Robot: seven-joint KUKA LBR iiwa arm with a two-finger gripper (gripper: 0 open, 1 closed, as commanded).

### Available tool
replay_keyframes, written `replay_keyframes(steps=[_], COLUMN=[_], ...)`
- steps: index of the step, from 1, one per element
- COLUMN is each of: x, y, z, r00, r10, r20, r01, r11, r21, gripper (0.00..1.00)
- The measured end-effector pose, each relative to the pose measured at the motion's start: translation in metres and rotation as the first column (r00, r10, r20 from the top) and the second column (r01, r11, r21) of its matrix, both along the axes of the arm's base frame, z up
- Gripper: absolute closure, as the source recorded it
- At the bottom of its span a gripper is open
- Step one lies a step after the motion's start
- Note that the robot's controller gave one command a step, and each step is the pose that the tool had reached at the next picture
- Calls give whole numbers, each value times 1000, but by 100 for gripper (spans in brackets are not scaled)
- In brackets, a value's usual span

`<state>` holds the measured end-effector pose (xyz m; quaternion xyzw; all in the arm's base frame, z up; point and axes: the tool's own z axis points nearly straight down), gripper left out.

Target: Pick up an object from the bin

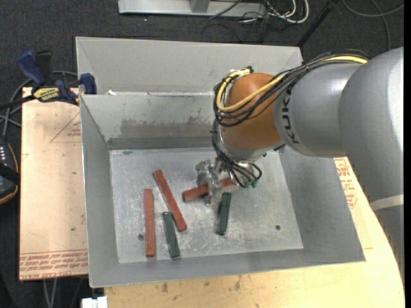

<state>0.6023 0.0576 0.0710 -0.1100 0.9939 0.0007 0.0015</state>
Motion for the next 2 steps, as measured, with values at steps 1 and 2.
replay_keyframes(steps=[1,2], x=[-18,-24], y=[6,9], z=[51,174], r00=[996,994], r10=[-88,-111], r20=[2,8], r01=[88,111], r11=[996,994], r21=[1,2], gripper=[100,100])
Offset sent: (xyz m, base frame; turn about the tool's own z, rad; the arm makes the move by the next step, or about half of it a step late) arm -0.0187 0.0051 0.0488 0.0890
